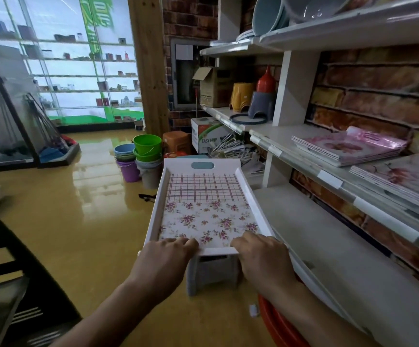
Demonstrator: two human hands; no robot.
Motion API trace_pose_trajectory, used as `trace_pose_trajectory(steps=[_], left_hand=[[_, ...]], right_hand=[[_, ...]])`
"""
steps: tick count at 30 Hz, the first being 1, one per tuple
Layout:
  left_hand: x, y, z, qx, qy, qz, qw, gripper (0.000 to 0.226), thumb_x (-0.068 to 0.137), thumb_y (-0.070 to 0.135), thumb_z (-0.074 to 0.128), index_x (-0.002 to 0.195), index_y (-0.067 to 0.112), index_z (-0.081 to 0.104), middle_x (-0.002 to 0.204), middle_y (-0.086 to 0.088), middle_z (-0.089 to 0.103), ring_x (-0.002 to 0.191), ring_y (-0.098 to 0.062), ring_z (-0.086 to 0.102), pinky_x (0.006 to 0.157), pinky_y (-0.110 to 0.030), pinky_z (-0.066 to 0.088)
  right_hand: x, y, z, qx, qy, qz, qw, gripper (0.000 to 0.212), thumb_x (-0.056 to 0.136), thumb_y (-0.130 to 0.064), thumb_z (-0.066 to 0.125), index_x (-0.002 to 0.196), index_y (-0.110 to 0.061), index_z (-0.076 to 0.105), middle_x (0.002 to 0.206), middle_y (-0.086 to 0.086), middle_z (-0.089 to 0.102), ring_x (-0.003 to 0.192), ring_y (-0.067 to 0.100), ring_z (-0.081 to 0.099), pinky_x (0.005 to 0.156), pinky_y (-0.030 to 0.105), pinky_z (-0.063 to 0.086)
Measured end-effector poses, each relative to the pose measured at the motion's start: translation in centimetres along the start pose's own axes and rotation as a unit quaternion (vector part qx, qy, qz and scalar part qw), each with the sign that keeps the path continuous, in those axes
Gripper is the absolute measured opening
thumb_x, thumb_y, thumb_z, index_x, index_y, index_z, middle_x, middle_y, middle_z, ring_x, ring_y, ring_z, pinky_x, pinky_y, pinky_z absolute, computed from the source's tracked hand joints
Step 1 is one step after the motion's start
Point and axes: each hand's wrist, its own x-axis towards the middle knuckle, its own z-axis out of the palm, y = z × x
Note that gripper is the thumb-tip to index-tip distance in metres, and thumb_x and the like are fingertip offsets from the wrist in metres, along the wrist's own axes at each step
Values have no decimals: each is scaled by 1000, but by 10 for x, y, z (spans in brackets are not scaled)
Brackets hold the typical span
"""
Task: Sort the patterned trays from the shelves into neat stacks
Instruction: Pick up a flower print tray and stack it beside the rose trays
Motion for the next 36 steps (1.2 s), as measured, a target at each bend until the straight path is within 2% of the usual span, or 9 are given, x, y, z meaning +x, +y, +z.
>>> trace_pose_trajectory(steps=[4,9,14,18,21,25,28,33,36], left_hand=[[64,-12,4,-6,11,22,1000,21,97,25,37,114,31,49,111,9,64,101,-14,64,69,-34,55],[131,-16,6,3,33,52,998,27,95,21,37,118,31,46,118,9,61,108,-13,61,73,-30,49],[195,-21,19,11,60,97,993,30,85,15,47,108,33,52,101,11,66,90,-14,67,57,-32,50],[251,-16,31,6,93,158,983,31,74,15,63,98,33,58,85,13,67,73,-11,68,43,-27,41],[290,-9,36,20,113,195,974,34,61,17,70,89,31,60,75,13,65,62,-12,66,38,-24,35],[346,1,38,3,146,253,956,35,55,15,69,86,30,63,71,12,64,57,-13,64,36,-23,33],[388,13,38,-19,169,298,939,40,53,10,75,86,30,64,68,12,63,55,-13,64,36,-23,36],[446,42,43,-57,205,370,904,36,60,8,72,88,29,65,67,10,62,53,-14,62,37,-23,34],[467,66,41,-82,221,421,876,37,55,6,75,84,27,66,62,8,62,48,-15,61,36,-22,32]], right_hand=[[41,36,19,-8,0,20,1000,23,65,-14,83,76,-27,67,63,-7,58,51,13,56,43,27,45],[81,79,27,-47,12,33,998,29,56,-6,81,70,-25,65,59,-5,55,47,15,55,42,26,41],[106,119,29,-74,32,65,995,24,60,-8,80,71,-23,65,59,-3,54,47,18,55,42,26,41],[121,153,31,-111,49,94,988,20,63,-8,76,74,-22,67,60,-2,53,47,20,55,43,27,41],[130,177,29,-141,48,118,982,26,57,-4,79,72,-21,66,59,-1,52,45,22,52,44,26,35],[143,205,25,-212,28,172,962,30,52,-4,81,65,-23,62,57,-3,50,42,20,49,48,23,21],[148,227,23,-244,21,212,946,30,54,-6,83,66,-24,63,58,-4,51,44,20,51,47,22,23],[147,252,13,-304,22,279,911,32,50,-1,81,66,-23,63,58,-4,51,45,19,51,45,22,29],[137,259,2,-335,15,320,886,34,47,-2,82,68,-24,67,58,-5,52,44,18,52,46,21,29]])
